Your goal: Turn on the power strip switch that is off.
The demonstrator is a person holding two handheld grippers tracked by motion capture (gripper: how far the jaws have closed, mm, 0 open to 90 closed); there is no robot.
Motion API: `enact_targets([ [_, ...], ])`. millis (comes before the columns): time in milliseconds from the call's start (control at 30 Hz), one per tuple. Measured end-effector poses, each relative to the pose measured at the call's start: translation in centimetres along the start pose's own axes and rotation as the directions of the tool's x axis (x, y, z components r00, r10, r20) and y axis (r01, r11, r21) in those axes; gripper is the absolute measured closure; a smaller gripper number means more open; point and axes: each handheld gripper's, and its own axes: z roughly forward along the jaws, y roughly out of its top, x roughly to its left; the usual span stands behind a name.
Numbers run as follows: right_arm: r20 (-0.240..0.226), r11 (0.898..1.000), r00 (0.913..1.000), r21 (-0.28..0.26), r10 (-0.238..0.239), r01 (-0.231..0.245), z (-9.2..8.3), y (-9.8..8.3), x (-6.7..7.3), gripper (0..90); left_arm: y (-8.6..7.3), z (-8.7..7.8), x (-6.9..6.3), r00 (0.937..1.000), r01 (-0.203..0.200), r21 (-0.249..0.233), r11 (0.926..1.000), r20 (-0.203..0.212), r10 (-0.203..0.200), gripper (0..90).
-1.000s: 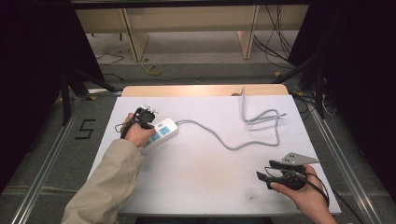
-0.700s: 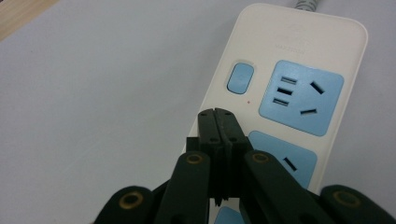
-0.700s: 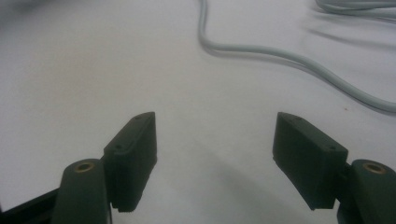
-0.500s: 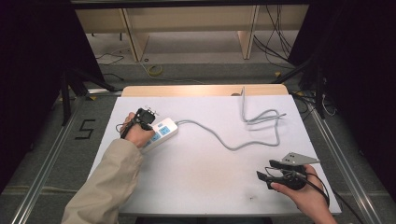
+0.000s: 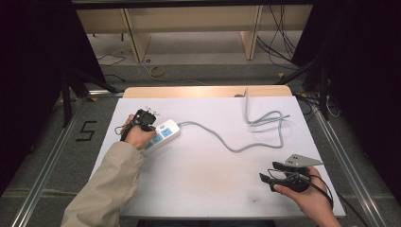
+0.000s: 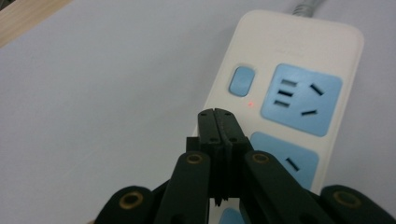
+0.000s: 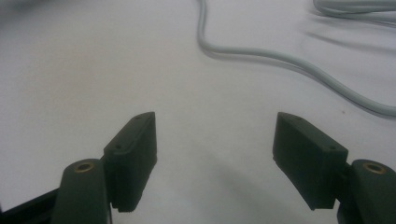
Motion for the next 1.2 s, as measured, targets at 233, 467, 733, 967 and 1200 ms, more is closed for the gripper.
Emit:
enact_targets([
  [233, 0.003, 1.0, 1.0, -0.003, 0.003, -0.003, -0.2, -0.1, -0.1, 31.1, 0.3, 0.2, -0.5, 0.9999, 0.011, 0.008, 0.9999, -0.001, -0.011, 90.0],
  [467, 0.001, 1.0, 1.0, 0.002, 0.002, -0.002, -0.1, -0.1, 0.0, 31.2, 0.1, 0.1, 0.2, 0.9991, 0.013, 0.009, 0.9999, -0.04, -0.013, 90.0],
  [733, 0.002, 1.0, 1.0, 0.0, 0.003, -0.003, -0.2, -0.1, 0.0, 31.2, 0.1, 0.1, 0.1, 0.9998, 0.011, 0.01, 0.9999, -0.018, -0.011, 90.0],
  [967, 0.002, 1.0, 1.0, 0.002, 0.003, -0.003, -0.1, -0.1, -0.1, 31.2, 0.2, 0.2, -0.1, 0.9995, 0.003, 0.023, 0.9997, -0.031, -0.003, 90.0],
  [1200, 0.005, 1.0, 1.0, 0.0, 0.005, -0.005, -0.2, -0.1, 0.0, 31.2, 0.1, 0.3, 0.0, 0.9997, 0.011, 0.022, 0.9997, -0.021, -0.01, 90.0],
])
